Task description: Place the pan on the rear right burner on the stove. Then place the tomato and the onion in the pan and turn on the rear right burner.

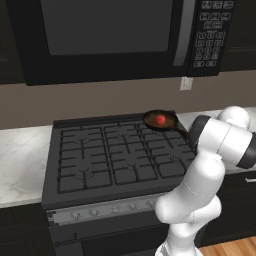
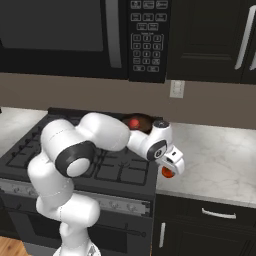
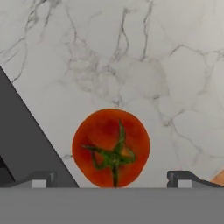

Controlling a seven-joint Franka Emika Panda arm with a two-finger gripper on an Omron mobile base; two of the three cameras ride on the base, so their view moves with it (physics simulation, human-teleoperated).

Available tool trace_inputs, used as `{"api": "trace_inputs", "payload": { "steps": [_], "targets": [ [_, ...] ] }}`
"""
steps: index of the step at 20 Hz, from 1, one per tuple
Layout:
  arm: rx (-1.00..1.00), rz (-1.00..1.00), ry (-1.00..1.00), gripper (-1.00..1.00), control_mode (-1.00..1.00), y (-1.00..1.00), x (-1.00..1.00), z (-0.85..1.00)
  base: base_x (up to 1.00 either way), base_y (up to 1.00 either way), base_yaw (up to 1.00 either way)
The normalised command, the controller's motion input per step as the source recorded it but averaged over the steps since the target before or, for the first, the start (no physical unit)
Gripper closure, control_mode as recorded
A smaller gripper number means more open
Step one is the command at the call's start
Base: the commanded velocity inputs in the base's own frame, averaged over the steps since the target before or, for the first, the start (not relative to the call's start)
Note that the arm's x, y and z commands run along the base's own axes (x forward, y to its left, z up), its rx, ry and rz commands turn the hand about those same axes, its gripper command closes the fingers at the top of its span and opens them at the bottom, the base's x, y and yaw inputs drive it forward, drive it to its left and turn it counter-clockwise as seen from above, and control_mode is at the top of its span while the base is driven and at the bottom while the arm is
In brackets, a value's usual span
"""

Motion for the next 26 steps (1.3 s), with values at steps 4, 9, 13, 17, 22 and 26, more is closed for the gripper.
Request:
{"api": "trace_inputs", "payload": {
  "steps": [4, 9, 13, 17, 22, 26],
  "targets": [
    [0.00, 0.00, 0.00, -1.00, -1.00, -0.16, 0.16, -0.16, 0.00, 0.00, 0.00],
    [0.00, 0.00, 0.00, -1.00, -1.00, -0.10, 0.05, -0.21, 0.00, 0.00, 0.00],
    [0.00, 0.00, 0.01, -1.00, -1.00, 0.00, 0.08, -0.23, 0.00, 0.00, 0.00],
    [0.00, 0.00, 0.01, 1.00, -1.00, 0.00, 0.10, -0.20, 0.00, 0.00, 0.00],
    [0.00, 0.00, 0.00, 1.00, -1.00, 0.00, 0.01, -0.05, 0.00, 0.00, 0.00],
    [0.00, 0.00, -0.08, 1.00, -1.00, 0.00, 0.00, 0.24, 0.00, 0.00, 0.00]
  ]
}}
